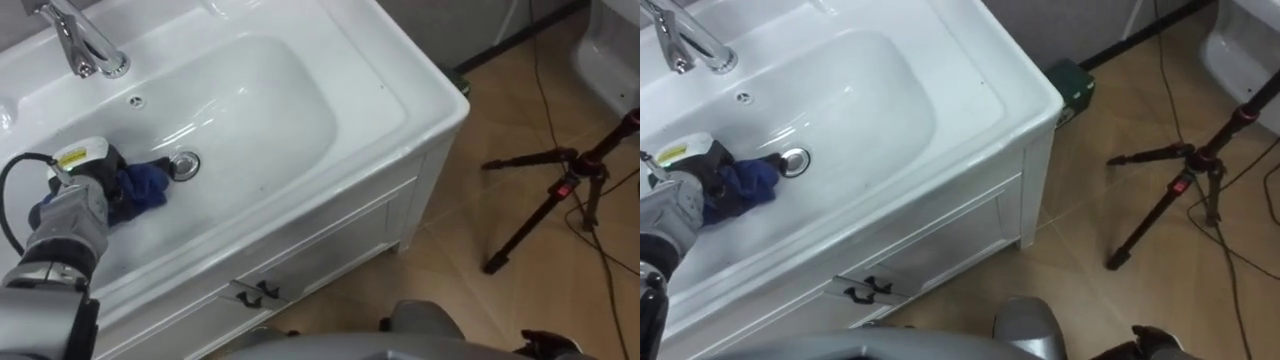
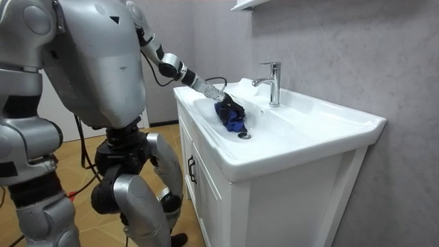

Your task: Wipe basin

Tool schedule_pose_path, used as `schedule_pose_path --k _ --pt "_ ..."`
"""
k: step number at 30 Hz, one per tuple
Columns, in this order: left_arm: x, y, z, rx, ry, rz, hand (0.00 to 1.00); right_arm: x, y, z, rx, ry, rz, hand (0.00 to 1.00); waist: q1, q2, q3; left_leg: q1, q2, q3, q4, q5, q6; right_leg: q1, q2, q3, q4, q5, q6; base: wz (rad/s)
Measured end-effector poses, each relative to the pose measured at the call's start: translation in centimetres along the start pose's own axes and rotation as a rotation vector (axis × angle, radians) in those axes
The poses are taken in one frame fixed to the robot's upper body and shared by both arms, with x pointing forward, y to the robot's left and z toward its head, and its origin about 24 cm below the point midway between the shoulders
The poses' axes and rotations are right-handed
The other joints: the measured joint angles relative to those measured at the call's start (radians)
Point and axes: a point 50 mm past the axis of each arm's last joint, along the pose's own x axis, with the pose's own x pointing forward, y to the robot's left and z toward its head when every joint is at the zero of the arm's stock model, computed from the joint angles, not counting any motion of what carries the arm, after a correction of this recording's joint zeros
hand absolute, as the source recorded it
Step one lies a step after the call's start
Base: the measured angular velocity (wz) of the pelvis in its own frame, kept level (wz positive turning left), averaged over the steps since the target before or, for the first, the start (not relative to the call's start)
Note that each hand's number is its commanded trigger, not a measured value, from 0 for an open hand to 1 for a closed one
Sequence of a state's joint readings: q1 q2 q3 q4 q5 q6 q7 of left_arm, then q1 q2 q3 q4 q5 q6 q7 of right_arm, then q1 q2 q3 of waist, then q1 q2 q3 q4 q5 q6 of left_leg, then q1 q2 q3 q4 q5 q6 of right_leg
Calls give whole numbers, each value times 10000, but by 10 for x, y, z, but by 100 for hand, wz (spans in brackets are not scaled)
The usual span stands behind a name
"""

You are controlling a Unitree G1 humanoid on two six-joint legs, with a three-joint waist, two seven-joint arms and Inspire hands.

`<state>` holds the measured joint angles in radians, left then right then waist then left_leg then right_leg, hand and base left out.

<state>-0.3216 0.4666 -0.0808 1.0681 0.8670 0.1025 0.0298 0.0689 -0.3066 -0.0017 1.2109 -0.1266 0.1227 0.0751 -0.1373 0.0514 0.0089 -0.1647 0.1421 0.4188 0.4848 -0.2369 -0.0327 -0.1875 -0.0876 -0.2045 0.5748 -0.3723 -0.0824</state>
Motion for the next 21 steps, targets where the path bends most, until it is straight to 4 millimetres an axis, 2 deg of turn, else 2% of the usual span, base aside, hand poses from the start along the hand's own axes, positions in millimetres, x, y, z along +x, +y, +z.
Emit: schedule_pose_path --k 7,14,17,21 --pt "-1 -4 -3 54 76 -64 100 0 0 -2 -16 178 -124 0 66 -58 -20 190 -158 -658 -115 51 -84 445 -14 -286 -193 -66 -9 11" --pt "-3 -11 -6 151 108 17 100 0 -1 -5 -103 177 -404 0 121 -14 -58 273 -160 -946 -58 64 -103 809 15 -619 -415 -76 -22 9" --pt "-5 -12 -4 108 -54 232 100 0 -2 -9 -140 183 -461 0 117 97 -136 287 -160 -990 -75 64 -103 931 14 -755 -530 -77 -20 15" --pt "-8 -17 -7 -117 8 426 100 -1 -2 -12 -114 116 -456 0 125 104 -120 444 -159 -1058 -76 64 -103 1239 26 -888 -682 -76 -20 9"
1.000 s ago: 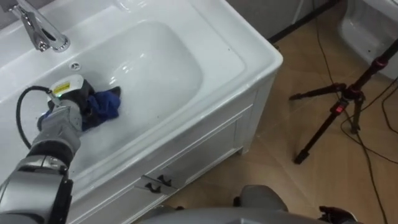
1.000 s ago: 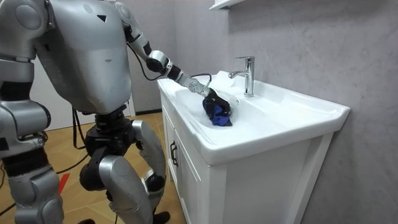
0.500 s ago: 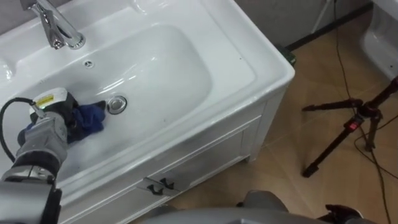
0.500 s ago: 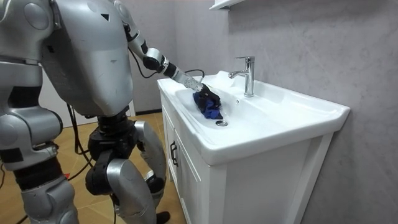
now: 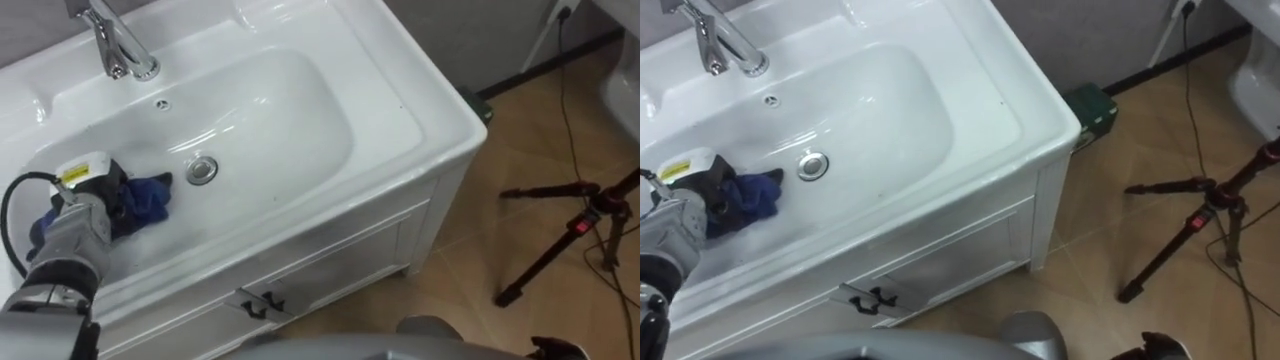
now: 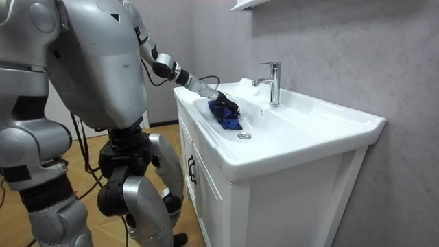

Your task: Wipe basin

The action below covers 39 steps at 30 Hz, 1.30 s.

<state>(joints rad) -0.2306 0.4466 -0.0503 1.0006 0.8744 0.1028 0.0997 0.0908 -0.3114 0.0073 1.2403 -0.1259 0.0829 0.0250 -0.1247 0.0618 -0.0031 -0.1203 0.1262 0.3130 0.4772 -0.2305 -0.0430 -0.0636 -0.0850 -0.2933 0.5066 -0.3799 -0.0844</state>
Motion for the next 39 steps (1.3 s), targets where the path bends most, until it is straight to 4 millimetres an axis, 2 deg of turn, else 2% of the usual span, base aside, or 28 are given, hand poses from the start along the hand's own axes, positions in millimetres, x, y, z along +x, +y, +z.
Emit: schedule_pose_path --k 3,6,9,11,17,27,32,34,39 --pt "0 2 3 -315 -70 305 100 0 -1 0 -8 -105 -26 0 24 18 15 -60 -31 -204 5 0 -1 63 4 -152 -64 -1 1 18" --pt "0 11 8 -580 -324 853 100 0 -1 1 16 -259 -25 0 247 9 50 -144 -45 -328 7 12 -22 50 1 -264 -67 -4 3 14" --pt "-2 31 22 -780 -970 1800 100 0 -1 1 51 -372 -42 0 485 -33 99 -401 -88 -575 11 37 -62 -78 -9 -489 -96 -4 4 26" --pt "-4 43 27 -942 -1257 2617 100 0 0 3 45 -448 -22 0 535 -37 102 -437 -160 -782 -8 39 -64 32 -41 -676 -170 -10 21 25" --pt "-12 70 38 -1338 -1821 4412 100 -1 2 6 8 -806 44 0 721 2 100 -374 -204 -981 -8 39 -63 253 -25 -807 -323 -6 51 7" --pt "-32 95 60 -1798 -3214 6327 100 -2 5 -6 -75 -665 220 0 808 -62 138 23 -245 -992 -137 39 -65 827 3 -899 -588 -25 85 2" --pt "-43 110 70 -1974 -3885 7082 100 -3 8 -14 -146 -406 472 0 810 -118 113 123 -306 -993 -347 56 -95 851 -25 -901 -612 -25 86 0" --pt "-46 113 71 -2034 -4034 7318 100 -3 10 -20 -142 -183 652 0 810 -149 116 249 -328 -991 -402 57 -95 952 -38 -897 -628 -24 90 0" --pt "-49 120 63 -2280 -3865 7992 100 -3 11 -27 -117 83 757 0 816 -206 64 400 -348 -991 -496 63 -105 1024 -30 -870 -724 -25 112 -1"
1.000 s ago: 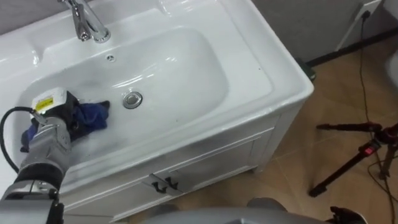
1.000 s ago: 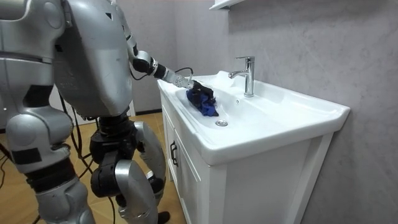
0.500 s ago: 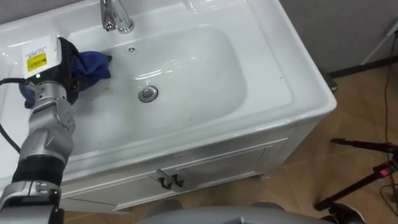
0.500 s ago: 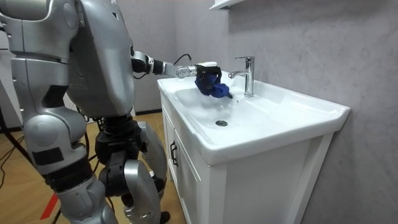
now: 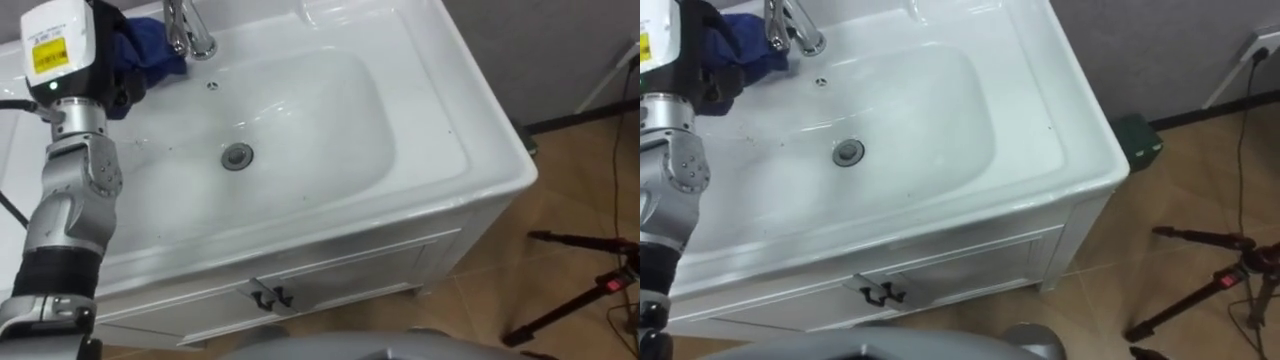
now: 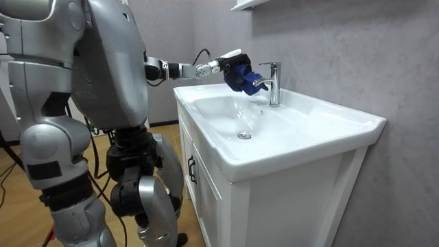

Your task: Wipe basin

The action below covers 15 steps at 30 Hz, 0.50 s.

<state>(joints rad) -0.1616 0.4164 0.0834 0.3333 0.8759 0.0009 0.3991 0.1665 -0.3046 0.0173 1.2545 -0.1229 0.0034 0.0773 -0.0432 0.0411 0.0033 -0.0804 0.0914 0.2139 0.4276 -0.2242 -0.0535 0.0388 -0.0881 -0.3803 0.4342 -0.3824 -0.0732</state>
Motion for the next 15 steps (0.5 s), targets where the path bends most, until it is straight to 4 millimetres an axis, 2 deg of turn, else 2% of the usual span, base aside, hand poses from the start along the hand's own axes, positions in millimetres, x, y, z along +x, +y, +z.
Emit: schedule_pose_path --k 8,12,15 --pt "-13 -4 -12 179 325 -27 100 0 0 -1 -2 8 -8 0 161 6 0 240 -50 -65 -145 13 -22 295 18 -64 -217 31 54 2" --pt "-18 -5 -19 425 502 -131 100 0 -2 3 -25 -149 -57 0 316 21 -5 170 -89 -255 -149 18 -31 310 24 -184 -274 30 53 10" --pt "-17 0 -25 592 684 84 100 0 -3 3 58 -149 -100 0 577 54 -18 22 -134 -384 -159 32 -50 286 27 -357 -364 33 59 16"
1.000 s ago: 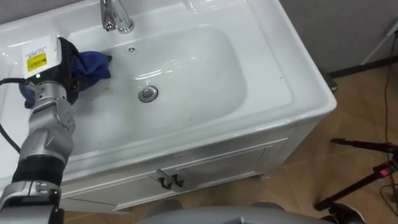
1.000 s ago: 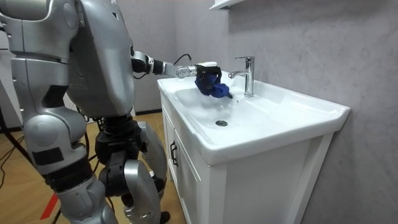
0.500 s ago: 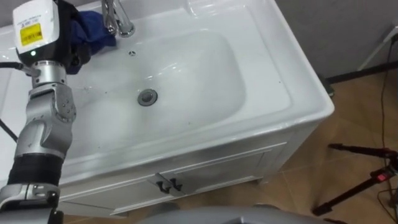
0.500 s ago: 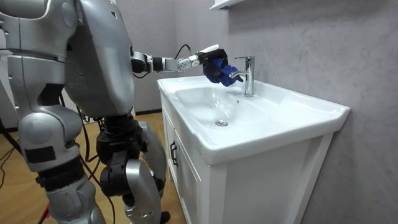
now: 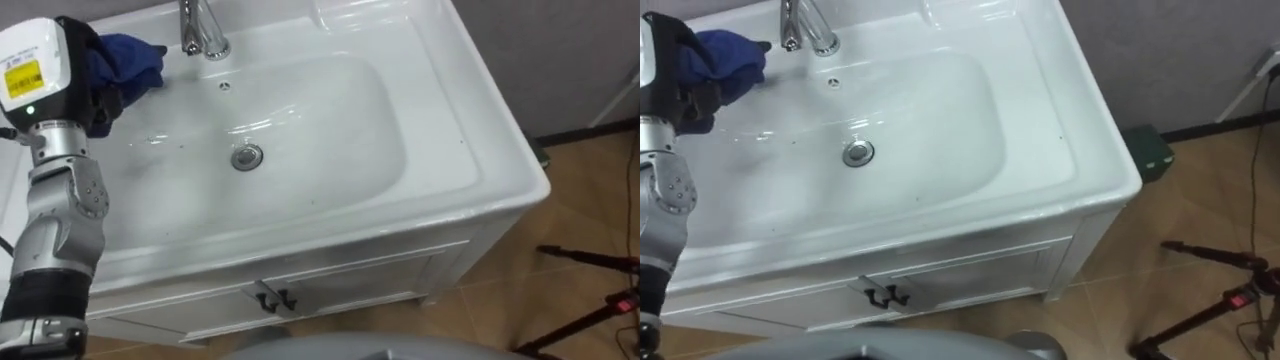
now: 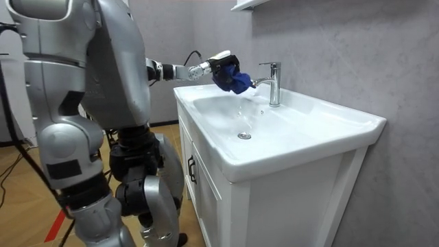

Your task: Wipe basin

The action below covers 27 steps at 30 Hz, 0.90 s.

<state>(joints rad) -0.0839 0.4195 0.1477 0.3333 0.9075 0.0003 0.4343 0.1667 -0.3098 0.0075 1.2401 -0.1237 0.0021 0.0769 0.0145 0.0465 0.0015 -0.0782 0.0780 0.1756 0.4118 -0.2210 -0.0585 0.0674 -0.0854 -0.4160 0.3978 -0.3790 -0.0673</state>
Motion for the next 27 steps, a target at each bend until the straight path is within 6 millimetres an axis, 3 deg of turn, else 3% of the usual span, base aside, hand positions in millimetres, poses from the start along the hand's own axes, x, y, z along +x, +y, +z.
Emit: schedule_pose_path --k 2,11,14,27 --pt "0 3 -5 81 160 239 100 0 -1 1 -17 -6 -7 0 180 16 -2 -11 -2 -2 -8 1 -1 10 2 -19 -33 1 1 5" --pt "-19 11 -41 950 906 496 100 0 -9 7 259 -203 -244 0 257 365 -3 -87 -61 -167 -12 0 -1 185 27 -318 -325 32 57 9" --pt "-19 12 -43 995 994 541 100 0 -9 6 282 -190 -235 0 434 461 -23 -87 -79 -203 -32 1 -1 193 24 -335 -348 33 60 0" --pt "-18 24 -57 1095 1488 993 100 0 -8 3 400 -104 -106 0 548 428 -26 118 -234 -434 -442 45 -47 226 -24 -277 -396 83 148 0"
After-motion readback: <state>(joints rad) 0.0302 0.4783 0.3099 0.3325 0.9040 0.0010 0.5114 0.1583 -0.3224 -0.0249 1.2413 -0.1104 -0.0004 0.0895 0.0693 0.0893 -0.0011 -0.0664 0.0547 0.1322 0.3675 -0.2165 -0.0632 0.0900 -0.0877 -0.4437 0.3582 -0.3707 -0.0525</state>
